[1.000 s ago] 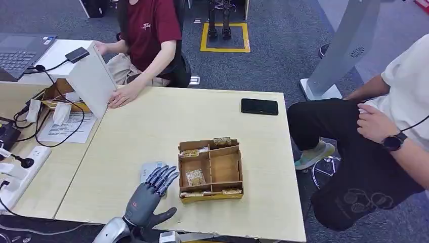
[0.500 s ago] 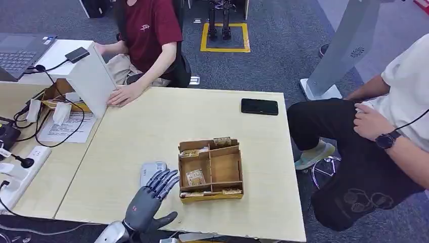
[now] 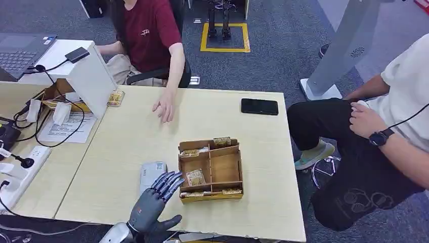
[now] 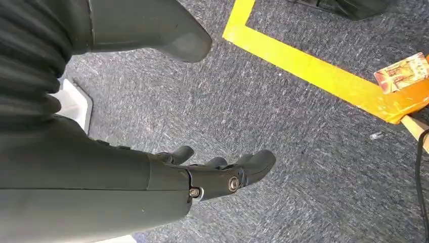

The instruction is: Pass the card to the sensor for recognition and then transmit it.

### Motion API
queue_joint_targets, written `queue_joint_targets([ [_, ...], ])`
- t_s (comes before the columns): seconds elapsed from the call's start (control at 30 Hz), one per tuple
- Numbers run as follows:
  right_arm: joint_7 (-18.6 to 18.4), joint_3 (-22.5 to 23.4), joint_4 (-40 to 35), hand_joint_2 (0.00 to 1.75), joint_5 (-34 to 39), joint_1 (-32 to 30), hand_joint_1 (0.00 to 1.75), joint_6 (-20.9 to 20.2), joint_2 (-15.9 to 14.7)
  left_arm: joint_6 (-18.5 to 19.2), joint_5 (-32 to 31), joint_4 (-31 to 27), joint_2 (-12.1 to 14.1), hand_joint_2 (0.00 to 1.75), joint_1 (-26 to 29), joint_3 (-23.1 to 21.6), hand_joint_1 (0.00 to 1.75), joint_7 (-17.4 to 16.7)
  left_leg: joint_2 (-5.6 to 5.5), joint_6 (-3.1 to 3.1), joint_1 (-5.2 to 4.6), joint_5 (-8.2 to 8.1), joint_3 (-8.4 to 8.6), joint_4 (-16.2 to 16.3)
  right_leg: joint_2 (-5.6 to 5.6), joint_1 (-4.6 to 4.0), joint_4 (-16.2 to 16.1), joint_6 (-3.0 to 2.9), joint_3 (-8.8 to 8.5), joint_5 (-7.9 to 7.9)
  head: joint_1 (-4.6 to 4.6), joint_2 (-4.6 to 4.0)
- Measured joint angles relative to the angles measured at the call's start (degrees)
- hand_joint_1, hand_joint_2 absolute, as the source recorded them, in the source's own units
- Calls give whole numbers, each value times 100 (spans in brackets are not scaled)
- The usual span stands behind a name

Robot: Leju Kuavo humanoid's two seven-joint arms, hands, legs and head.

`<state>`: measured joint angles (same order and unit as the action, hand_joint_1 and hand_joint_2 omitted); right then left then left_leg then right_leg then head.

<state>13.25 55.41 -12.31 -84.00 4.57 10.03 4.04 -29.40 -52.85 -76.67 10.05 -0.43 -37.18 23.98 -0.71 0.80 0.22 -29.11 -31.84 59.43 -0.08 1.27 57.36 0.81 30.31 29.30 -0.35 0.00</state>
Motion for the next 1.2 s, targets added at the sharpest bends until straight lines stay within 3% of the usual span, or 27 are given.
queue_joint_targets([
  [1.2, -2, -48, 2, 175, -52, 7, 0, -24, 20, 229, 192, 435, -245, 175, -199, -55, 0, 4, 0, 0, 0, 0, 0, 0, 0, 0, 0, 0, 0, 0, 0, 0],
])
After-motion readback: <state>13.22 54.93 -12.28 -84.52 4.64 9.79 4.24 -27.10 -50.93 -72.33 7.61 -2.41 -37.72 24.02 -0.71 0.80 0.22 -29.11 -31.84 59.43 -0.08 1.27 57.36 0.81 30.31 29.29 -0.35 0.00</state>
